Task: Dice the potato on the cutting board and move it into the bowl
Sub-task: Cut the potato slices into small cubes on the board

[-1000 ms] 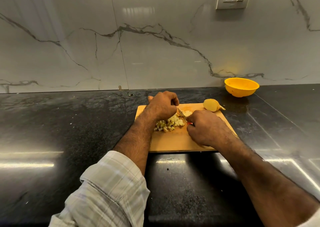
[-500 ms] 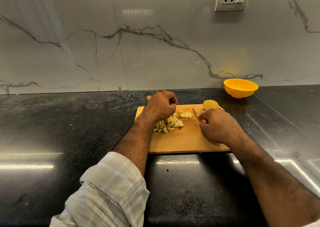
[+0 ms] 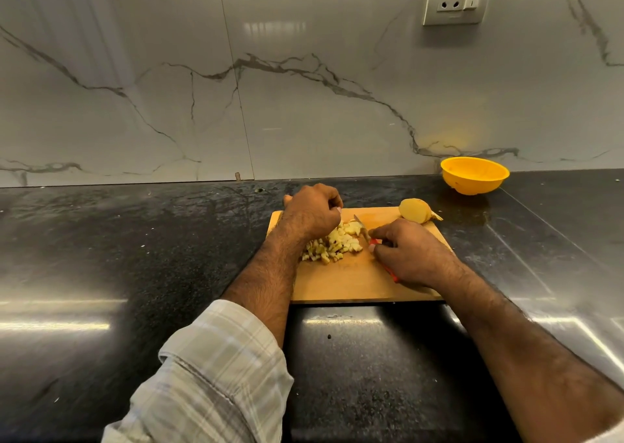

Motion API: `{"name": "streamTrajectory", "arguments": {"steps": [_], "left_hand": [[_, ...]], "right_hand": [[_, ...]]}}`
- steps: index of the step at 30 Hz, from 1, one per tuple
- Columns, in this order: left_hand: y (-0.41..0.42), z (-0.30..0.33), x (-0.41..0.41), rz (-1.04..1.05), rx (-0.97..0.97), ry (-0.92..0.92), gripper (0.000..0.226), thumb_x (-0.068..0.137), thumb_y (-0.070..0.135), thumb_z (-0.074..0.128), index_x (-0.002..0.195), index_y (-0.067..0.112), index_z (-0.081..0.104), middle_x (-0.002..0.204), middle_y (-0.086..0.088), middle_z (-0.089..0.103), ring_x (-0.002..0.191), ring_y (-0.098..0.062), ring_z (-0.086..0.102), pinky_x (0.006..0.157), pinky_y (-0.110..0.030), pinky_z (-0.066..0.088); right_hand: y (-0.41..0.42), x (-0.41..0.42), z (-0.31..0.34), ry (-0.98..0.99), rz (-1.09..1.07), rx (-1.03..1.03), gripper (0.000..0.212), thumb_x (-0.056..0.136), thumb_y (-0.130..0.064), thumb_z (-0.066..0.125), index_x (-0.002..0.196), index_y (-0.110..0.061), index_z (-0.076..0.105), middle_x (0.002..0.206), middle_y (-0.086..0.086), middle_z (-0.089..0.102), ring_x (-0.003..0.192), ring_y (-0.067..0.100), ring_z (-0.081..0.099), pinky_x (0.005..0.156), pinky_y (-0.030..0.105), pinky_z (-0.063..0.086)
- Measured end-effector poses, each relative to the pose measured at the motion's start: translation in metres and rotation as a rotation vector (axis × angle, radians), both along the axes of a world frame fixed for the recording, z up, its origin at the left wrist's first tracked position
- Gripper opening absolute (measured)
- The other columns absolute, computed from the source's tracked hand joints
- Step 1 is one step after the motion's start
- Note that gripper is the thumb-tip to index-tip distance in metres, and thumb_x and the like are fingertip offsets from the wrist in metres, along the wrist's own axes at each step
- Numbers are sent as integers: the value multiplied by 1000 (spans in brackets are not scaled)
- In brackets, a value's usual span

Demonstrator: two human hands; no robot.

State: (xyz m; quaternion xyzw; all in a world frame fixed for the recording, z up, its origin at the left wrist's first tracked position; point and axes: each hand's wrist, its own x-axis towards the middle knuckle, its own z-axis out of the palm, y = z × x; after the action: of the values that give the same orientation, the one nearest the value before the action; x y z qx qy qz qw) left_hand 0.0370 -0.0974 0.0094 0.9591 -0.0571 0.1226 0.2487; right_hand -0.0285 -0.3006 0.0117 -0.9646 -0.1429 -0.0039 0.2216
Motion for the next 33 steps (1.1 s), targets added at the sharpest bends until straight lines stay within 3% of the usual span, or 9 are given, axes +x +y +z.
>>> {"name": "streamTrajectory", "arguments": {"steps": [5, 8, 10, 14, 17, 19, 25, 30, 33], "left_hand": [[2, -2, 3, -8, -18, 11, 10, 97, 27, 64, 99, 33, 72, 102, 12, 69, 108, -14, 62, 116, -67, 33], [4, -4, 6, -14, -48, 5, 8, 97, 30, 63, 97, 33, 71, 97, 14, 68, 102, -14, 64, 108, -63, 45], [6, -4, 7, 2, -62, -15, 9, 98, 36, 62, 97, 34, 70, 96, 13, 68, 100, -15, 65, 104, -60, 49], [13, -2, 10, 84, -95, -98, 11, 97, 39, 61, 89, 35, 68, 87, 15, 66, 89, -14, 65, 98, -58, 53], [16, -1, 10, 105, -105, -120, 11, 96, 39, 62, 90, 32, 70, 88, 12, 67, 86, -14, 65, 93, -55, 55], [15, -1, 10, 90, -89, -100, 11, 96, 39, 63, 89, 33, 69, 90, 11, 69, 89, -15, 65, 94, -55, 55], [14, -3, 11, 85, -85, -98, 20, 95, 48, 65, 84, 31, 68, 83, 16, 66, 85, -10, 64, 93, -57, 55], [14, -3, 12, 81, -97, -111, 23, 95, 52, 65, 87, 31, 70, 82, 16, 65, 84, -8, 63, 94, -59, 55], [12, -2, 11, 85, -96, -123, 24, 95, 55, 64, 85, 33, 67, 81, 16, 65, 84, -7, 63, 95, -59, 53]], "right_hand": [[3, -1, 0, -11, 31, 35, 41, 105, -31, 59, 145, -20, 61, 124, -3, 72, 100, 10, 65, 91, 31, 56], [7, -2, -3, -34, 80, 82, 40, 105, -33, 59, 143, -21, 63, 89, -14, 68, 82, 4, 61, 77, 27, 53], [10, -2, -5, -52, 98, 93, 41, 105, -33, 60, 144, -22, 63, 80, -19, 60, 77, 3, 58, 75, 27, 51], [2, 1, -4, -105, 7, 116, 40, 105, -33, 61, 143, -23, 63, 81, -17, 60, 75, 3, 55, 66, 22, 43], [-5, 5, -3, -79, -59, 60, 42, 103, -32, 62, 144, -23, 63, 116, -2, 73, 93, 10, 60, 87, 30, 56], [-4, 4, -5, -40, -50, 27, 43, 103, -32, 62, 145, -23, 62, 124, 0, 72, 98, 11, 60, 92, 32, 55], [2, 0, -5, -89, 47, 109, 38, 104, -39, 62, 139, -29, 66, 100, -11, 68, 89, 6, 60, 79, 27, 51], [-6, 3, -6, -150, -2, 156, 32, 102, -38, 64, 132, -32, 71, 118, -6, 73, 92, 6, 60, 81, 28, 52], [-7, 4, -6, -166, -49, 233, 31, 101, -36, 66, 131, -29, 73, 109, -3, 76, 91, 11, 66, 82, 36, 61]]}}
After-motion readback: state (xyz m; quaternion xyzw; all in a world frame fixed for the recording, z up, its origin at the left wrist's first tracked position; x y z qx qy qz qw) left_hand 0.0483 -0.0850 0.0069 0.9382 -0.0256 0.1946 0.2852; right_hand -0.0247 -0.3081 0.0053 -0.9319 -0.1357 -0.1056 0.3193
